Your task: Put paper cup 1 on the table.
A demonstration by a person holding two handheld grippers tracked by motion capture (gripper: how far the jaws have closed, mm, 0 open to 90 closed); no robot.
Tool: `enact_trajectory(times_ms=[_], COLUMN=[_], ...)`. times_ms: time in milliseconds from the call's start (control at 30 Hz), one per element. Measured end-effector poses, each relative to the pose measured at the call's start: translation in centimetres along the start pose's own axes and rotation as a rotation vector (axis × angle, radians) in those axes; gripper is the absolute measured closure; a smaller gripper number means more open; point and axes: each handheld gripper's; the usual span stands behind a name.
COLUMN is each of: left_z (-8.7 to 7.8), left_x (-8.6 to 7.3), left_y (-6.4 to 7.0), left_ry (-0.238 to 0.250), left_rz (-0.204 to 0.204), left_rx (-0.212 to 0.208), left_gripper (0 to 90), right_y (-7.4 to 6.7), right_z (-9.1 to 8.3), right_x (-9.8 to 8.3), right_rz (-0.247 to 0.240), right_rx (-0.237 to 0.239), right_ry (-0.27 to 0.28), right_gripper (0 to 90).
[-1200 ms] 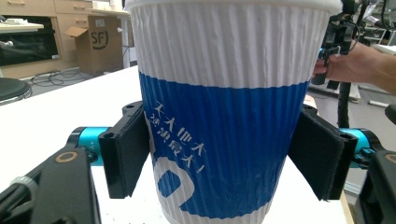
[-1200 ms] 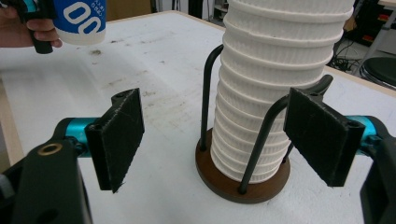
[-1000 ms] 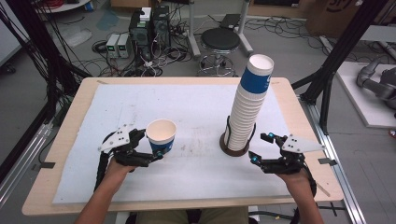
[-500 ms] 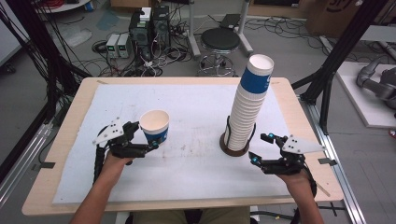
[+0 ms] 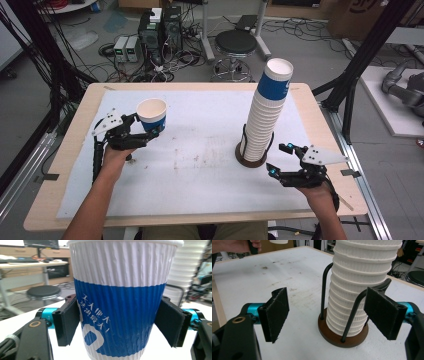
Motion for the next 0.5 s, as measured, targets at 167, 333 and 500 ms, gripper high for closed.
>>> enact_trajectory(times_ms=[167,333,500], left_z=[0.2,0.3,0.3], left_x=[-0.8,-1.7,-2.9], left_y=[-1.2,-2.3,-3.0], left_ry=[-0.027,-0.073,-0.127], left_rz=[-0.022,-0.055,-0.079], left_rx=[0.042,0.068,0.087], left_gripper=[25.1,25.3,25.3], right_y=[0.0,0.0,0.1], right_z=[0.0,0.0,0.0], right_x=[0.0,-0.1,-0.2], right_rz=[0.003,0.0,0.002], right_rx=[0.0,0.002,0.001], right_ry=[0.001,0.001,-0.001], right_gripper=[20.7,20.7,20.7])
Point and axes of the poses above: each handheld gripper's, and its own axes: z roughly forward along the jaws, x roughly out of its top, y roughly to its right, and after that the axes turned 1 degree about -x, right-handed
